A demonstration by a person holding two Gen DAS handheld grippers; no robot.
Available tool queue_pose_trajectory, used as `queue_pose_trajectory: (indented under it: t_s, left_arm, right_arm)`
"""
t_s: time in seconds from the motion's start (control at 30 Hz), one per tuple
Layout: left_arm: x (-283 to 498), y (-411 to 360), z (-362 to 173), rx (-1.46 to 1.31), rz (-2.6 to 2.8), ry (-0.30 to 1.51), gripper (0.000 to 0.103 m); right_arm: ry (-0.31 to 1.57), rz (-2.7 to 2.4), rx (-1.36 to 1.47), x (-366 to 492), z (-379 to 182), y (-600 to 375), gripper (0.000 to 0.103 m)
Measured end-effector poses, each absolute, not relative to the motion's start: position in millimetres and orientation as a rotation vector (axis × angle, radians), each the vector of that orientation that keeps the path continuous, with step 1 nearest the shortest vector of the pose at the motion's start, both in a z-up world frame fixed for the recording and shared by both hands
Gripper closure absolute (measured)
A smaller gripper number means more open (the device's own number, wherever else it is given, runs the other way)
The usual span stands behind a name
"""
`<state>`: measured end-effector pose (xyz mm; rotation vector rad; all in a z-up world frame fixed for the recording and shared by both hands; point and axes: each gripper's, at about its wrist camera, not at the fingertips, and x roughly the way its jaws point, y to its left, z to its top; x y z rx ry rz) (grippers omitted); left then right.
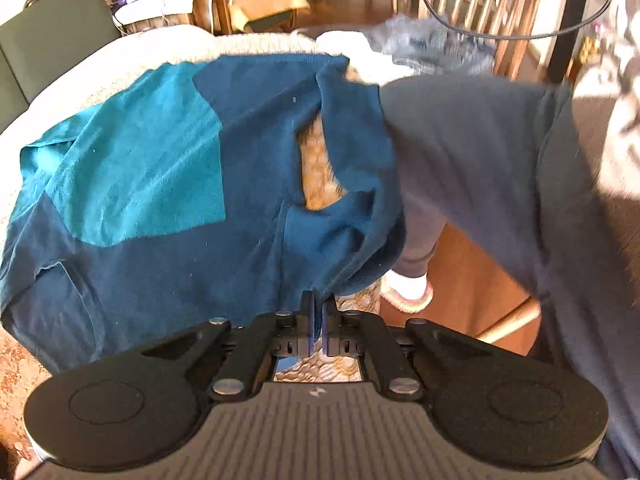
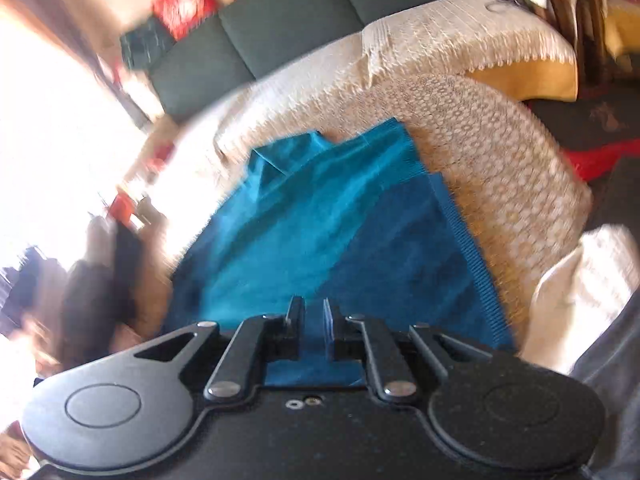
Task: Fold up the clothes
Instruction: 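Hold the sweatshirt side with the left gripper and pull it taut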
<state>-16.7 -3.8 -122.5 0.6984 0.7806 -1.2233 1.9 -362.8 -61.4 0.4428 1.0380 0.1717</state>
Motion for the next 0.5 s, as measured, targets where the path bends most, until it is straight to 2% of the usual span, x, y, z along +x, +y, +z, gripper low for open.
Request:
queue_pose_trajectory:
  t_s: [0.1,0.27,0.5]
  left_arm:
    - [-18,-5,-127,0.716,-1.218,0.784,0.101]
    - [-18,-4,-129,0.725,-1.219,0.776,0.101]
    - [-25,-12,-124,0.783,-1.245,0.735,0.101]
  right_arm:
    - [1.060,0.166,0.416,5,-64,-360,0.000]
    - [1.209,0.133,0.280,-1,-101,-355,0.000]
    - [1.297,0.094,0.339,-17,-137,-369,0.000]
